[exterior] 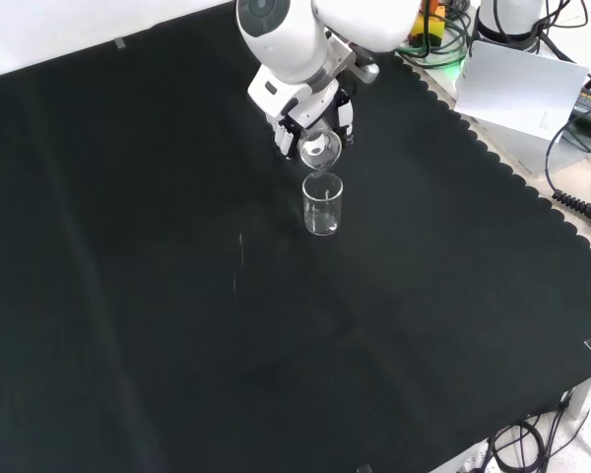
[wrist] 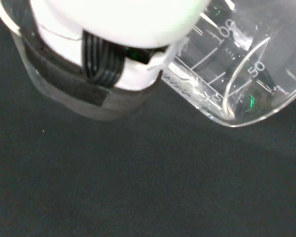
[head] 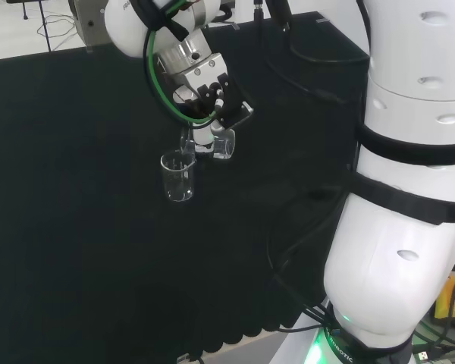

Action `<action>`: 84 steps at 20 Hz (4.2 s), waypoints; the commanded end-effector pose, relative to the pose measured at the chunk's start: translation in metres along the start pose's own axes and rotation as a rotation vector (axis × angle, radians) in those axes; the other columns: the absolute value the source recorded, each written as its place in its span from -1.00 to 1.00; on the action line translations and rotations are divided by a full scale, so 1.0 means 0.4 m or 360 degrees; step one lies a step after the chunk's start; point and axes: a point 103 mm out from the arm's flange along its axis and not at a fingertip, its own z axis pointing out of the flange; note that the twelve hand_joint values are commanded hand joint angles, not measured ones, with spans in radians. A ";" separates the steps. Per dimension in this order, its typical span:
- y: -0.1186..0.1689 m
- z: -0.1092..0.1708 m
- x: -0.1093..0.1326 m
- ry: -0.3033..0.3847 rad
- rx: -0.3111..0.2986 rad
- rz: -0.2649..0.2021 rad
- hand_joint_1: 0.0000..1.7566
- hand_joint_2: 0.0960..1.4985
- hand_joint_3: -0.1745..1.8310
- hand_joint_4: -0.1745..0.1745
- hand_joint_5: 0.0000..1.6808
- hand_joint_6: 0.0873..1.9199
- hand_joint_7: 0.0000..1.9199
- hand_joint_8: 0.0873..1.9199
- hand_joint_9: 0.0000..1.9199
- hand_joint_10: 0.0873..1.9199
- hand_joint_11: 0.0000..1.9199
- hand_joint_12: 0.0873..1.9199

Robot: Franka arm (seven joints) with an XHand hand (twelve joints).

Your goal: Pour the water from the handheld beaker into the one on the table.

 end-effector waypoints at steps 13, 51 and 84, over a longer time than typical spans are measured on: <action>-0.001 -0.023 0.014 -0.0207 0.0106 0.0087 0.48 -0.30 0.05 -1.00 0.36 -0.04 0.25 -0.05 0.63 -0.12 0.20 -0.15; 0.007 -0.067 0.079 -0.0380 0.0163 0.0136 0.48 -0.29 0.06 -1.00 0.34 -0.01 0.24 -0.02 0.62 -0.10 0.18 -0.12; 0.003 -0.070 0.102 -0.0502 0.0149 0.0173 0.48 -0.29 0.06 -1.00 0.33 0.01 0.23 0.00 0.61 -0.08 0.17 -0.11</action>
